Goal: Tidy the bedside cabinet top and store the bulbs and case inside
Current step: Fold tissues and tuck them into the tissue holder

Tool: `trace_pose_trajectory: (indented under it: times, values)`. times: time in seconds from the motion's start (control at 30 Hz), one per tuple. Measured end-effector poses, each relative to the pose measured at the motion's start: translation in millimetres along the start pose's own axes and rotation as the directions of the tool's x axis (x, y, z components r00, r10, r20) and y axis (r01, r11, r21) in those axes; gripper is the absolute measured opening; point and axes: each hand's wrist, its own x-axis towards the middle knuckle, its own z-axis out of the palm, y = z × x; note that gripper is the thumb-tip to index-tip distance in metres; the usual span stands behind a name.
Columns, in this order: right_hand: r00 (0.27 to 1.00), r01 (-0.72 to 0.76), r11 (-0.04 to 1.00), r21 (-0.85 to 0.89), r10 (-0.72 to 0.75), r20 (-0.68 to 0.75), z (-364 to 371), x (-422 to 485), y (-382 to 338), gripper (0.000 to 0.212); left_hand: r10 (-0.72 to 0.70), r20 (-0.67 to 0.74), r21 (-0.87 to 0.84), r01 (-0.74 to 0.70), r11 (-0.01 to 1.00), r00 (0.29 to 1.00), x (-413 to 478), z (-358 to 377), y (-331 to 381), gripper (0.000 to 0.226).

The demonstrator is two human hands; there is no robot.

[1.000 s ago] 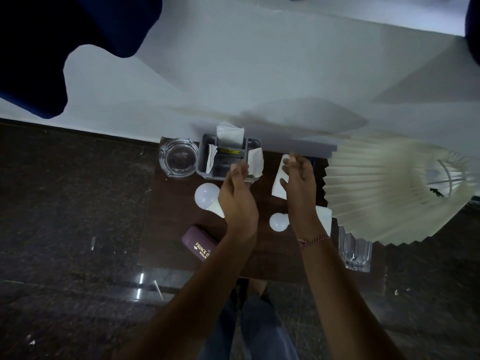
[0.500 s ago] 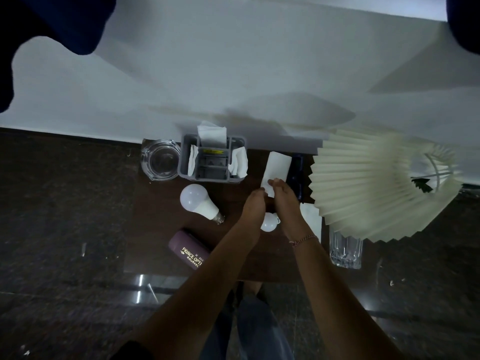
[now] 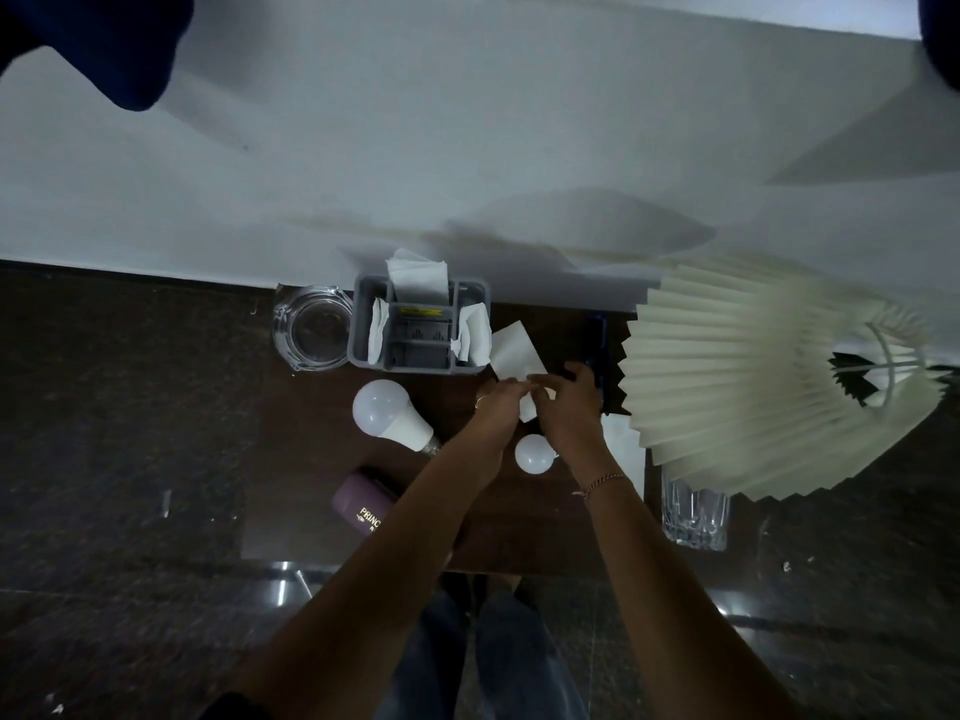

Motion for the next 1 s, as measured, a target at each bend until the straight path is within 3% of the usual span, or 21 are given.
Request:
trace_pose_trajectory:
  times: [0.13, 0.27, 0.57, 0.73, 0.87, 1.0]
  values:
    - [0.998, 0.048, 0.987, -0.154, -0.040, 0.058, 5.2, 3.4, -7.5, 0.029, 0.019, 0.029, 0.059, -0.021, 0.998, 0.999, 6.0, 2.8, 5.8, 0.037]
    - [0.992, 0.082, 0.979, -0.186, -0.062, 0.108, 6.3, 7.1, -12.5, 0.029, 0.034, 0.060, 0.051, -0.037, 0.998, 0.998, 1.4, 0.4, 5.6, 0.041]
    - [0.999, 0.024, 0.968, 0.249, -0.029, 0.016, -4.0, -27.2, -10.6, 0.030, 0.165, 0.156, 0.070, -0.178, 0.982, 0.974, -5.8, -17.6, -13.2, 0.040]
    - [0.994, 0.108, 0.949, 0.296, -0.104, -0.028, -12.0, -53.6, -6.7, 0.026, 0.166, 0.153, 0.047, -0.175, 0.983, 0.974, -14.1, -32.1, -25.0, 0.047]
    - [0.988, 0.144, 0.924, 0.355, -0.154, 0.002, -14.5, -71.8, -11.1, 0.022, 0.189, 0.153, 0.054, -0.199, 0.979, 0.970, -21.9, -48.9, -28.2, 0.040]
    - [0.974, 0.194, 0.913, 0.358, -0.224, 0.042, -13.3, -86.2, -23.4, 0.021, 0.296, 0.157, 0.119, -0.315, 0.942, 0.942, -33.3, -73.2, -28.1, 0.029]
